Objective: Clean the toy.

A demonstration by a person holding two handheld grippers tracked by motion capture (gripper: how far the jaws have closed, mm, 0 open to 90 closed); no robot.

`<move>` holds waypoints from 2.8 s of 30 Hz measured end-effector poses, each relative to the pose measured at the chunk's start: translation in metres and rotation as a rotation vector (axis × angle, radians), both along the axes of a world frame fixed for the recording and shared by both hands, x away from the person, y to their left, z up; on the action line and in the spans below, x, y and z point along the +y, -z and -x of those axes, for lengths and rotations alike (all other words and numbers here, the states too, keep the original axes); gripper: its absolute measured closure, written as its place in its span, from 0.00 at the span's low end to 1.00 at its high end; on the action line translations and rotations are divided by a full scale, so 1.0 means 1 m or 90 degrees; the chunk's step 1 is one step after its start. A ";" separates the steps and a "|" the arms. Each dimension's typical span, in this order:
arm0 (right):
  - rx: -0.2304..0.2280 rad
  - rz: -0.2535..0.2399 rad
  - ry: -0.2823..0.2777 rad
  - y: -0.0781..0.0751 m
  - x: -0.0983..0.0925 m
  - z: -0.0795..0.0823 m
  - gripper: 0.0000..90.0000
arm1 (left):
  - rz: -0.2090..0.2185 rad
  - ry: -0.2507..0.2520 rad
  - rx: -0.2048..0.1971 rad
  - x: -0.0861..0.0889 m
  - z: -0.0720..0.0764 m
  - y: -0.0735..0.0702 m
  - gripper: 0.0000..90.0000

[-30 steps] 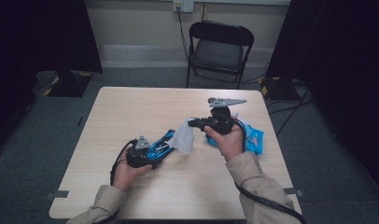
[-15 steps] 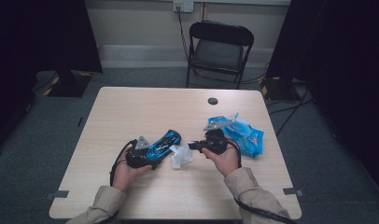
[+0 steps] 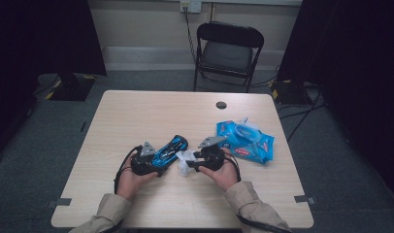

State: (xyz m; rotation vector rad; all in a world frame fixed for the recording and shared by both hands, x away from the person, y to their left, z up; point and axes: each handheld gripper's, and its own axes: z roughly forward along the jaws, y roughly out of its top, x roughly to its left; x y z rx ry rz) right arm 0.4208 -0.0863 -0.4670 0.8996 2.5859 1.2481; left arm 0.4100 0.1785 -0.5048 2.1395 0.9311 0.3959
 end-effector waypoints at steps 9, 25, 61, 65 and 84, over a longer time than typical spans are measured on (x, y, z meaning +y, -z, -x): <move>0.000 0.020 0.010 0.027 0.014 -0.005 0.56 | 0.000 0.000 0.000 0.000 0.000 0.000 0.28; -0.039 0.068 0.049 0.029 0.017 -0.003 0.89 | -0.003 0.005 0.000 0.001 -0.001 0.000 0.24; 0.005 -0.003 -0.059 0.009 0.101 -0.008 0.93 | 0.000 0.024 -0.006 0.008 0.002 0.000 0.28; 0.000 -0.001 -0.072 0.011 0.103 -0.009 0.93 | 0.002 0.021 -0.007 0.008 0.002 0.000 0.28; -0.009 -0.036 0.033 0.003 0.075 -0.027 0.93 | 0.004 0.022 -0.001 0.008 0.003 0.000 0.28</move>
